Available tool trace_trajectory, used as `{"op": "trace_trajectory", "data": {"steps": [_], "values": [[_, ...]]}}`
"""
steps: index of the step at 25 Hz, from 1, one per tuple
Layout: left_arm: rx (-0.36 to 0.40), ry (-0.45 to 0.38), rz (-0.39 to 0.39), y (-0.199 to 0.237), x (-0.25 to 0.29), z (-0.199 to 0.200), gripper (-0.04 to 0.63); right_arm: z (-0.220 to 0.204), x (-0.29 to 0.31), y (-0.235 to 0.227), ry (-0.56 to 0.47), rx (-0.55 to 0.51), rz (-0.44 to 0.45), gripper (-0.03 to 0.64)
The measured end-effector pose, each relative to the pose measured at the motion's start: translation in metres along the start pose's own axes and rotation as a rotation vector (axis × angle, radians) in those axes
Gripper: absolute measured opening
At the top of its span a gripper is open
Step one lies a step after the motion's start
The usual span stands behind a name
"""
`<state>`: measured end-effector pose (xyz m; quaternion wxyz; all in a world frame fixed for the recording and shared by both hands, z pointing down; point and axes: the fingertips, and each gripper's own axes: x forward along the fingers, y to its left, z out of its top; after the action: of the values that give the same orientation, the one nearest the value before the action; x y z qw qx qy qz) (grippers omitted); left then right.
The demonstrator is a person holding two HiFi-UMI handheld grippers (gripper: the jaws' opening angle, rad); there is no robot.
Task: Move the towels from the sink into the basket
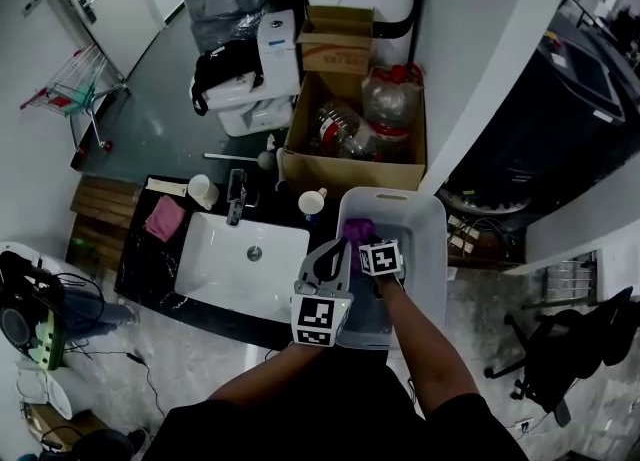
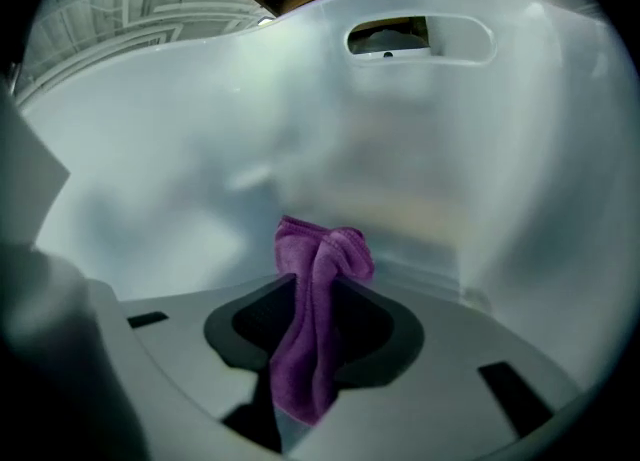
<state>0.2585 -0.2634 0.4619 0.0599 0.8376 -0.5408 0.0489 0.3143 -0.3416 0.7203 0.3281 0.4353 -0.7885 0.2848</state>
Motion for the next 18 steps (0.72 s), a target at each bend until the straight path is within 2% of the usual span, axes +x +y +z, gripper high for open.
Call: {"op": "trace_trajectory", "data": {"steps": [6,13,18], "values": [[-0.014,0.007,0.045,0.009,0.004,-0.001,0.012,-0.007,0.019,0.005,0.027,0.009,0.027,0.146],[-0.031,0.004,0.073,0.013,0.006,0.0,0.012,-0.012,0.027,0.003,0.031,-0.012,0.022,0.186],[-0.013,0.001,0.063,0.011,0.004,0.0,0.012,0.0,0.013,-0.008,-0.006,-0.045,-0.041,0.212]]}}
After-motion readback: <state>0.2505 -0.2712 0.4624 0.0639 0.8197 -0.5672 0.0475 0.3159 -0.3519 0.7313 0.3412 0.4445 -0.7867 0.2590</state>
